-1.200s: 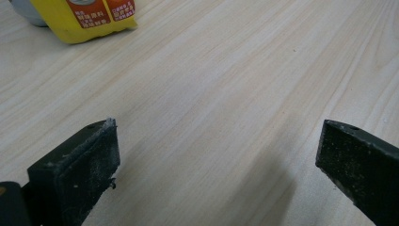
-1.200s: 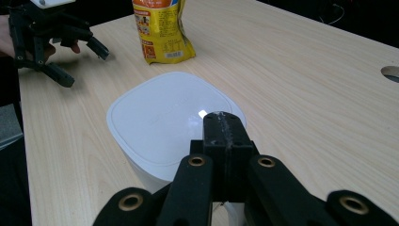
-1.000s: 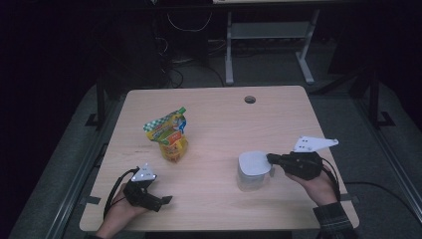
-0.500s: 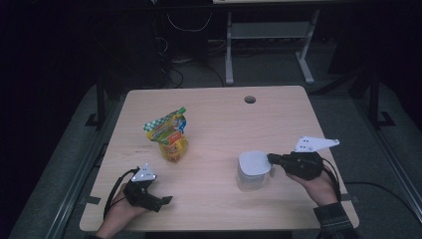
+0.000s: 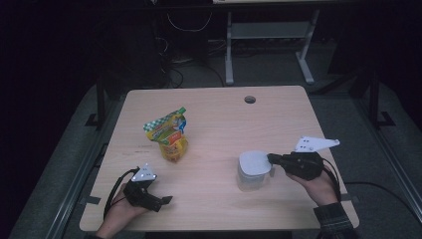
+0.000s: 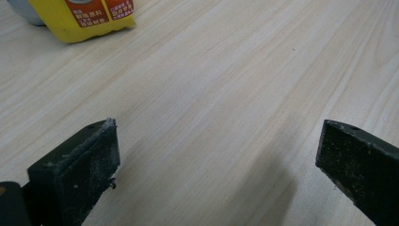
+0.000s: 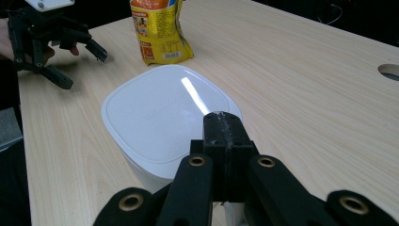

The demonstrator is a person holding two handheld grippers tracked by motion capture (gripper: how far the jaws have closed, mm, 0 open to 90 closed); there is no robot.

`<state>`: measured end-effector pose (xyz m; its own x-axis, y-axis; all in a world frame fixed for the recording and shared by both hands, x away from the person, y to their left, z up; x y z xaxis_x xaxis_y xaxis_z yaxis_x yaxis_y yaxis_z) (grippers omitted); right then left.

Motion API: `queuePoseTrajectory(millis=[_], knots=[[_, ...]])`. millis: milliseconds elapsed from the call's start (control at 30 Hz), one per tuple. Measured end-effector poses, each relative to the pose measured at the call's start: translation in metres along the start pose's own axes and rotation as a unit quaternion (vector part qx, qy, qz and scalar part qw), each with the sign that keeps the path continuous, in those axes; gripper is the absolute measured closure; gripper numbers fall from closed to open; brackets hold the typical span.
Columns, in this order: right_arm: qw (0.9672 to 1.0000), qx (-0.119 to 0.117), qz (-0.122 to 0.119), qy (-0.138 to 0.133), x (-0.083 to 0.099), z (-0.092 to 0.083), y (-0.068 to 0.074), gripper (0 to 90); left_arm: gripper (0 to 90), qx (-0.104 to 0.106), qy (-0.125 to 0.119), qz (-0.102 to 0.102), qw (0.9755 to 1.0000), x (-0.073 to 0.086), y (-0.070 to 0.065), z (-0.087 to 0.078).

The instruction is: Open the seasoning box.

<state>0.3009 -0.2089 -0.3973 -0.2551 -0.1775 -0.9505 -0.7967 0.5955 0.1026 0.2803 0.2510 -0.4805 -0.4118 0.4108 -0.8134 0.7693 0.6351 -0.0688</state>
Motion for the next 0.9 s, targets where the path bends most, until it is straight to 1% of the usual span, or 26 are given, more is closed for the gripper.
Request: queuePoseTrajectory(millis=[367,633,900], knots=[[1.0000,0.001,0.003,-0.001,0.0017,-0.0009,-0.0018,90.0,0.0,0.000,0.000,0.001,1.0000,-0.0001,0.0000,-0.0001],[1.0000,0.006,0.004,0.005,0.0045,-0.0019,-0.0045,90.0,0.0,0.001,0.000,0.002,1.0000,0.0000,0.0001,0.0000],[1.0000,0.005,0.007,0.005,0.0064,-0.0020,-0.0058,90.0,0.0,0.001,0.000,0.001,1.0000,0.0000,0.0001,0.0000]])
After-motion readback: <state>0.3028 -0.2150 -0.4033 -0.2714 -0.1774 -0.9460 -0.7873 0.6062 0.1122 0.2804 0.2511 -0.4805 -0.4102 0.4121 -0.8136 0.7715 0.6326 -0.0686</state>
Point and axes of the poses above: each handheld gripper's, and its own axes: z roughly forward along the jaws, x roughly out of its underside, y roughly to its left, the point moved 2 cm from there along z, roughly forward along the jaws, and after that the axes turned 12 degrees about -y, right-handed, at the moved point
